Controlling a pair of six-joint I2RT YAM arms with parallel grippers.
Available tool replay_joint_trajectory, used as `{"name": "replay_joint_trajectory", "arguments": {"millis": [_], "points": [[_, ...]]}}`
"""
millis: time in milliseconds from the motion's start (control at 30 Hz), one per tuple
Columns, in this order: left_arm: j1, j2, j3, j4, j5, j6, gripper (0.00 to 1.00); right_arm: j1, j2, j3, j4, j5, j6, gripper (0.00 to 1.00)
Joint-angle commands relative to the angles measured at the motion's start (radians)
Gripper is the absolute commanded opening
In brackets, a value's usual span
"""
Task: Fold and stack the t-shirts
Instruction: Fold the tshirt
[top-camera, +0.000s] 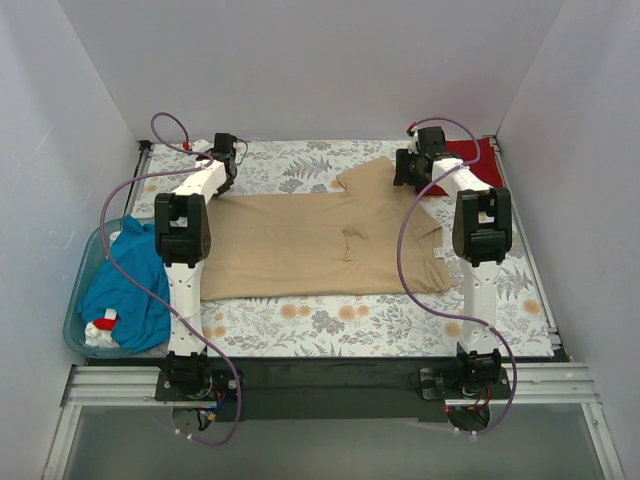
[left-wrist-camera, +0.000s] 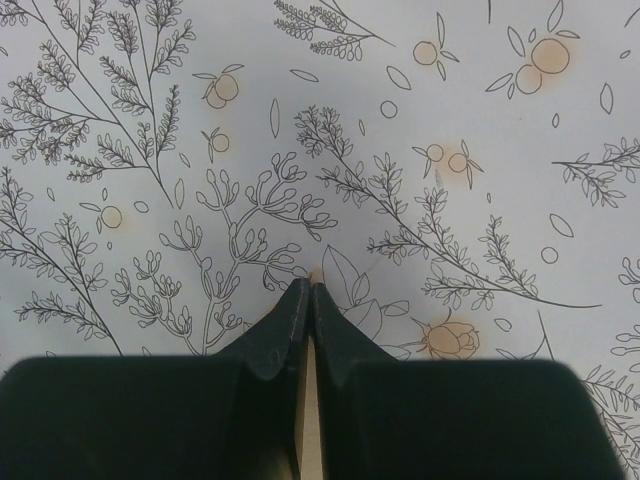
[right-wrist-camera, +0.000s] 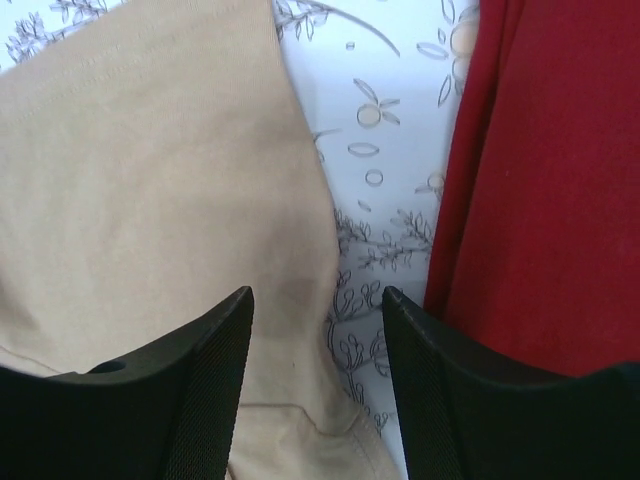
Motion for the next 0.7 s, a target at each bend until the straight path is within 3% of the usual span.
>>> {"name": "replay_joint_trajectory", "arguments": {"millis": [0, 667], "points": [[0.017, -0.054, -0.038, -0.023, 0.033, -0.002, 0.00, 0.002, 0.036, 0.080, 0.004, 0.002, 0.000, 0.61], [0.017, -0.060, -0.051, -0.008, 0.073, -0.007, 0.00, 0.034, 0.214, 0.255, 0.001, -0.054, 0.082, 0.54]]}}
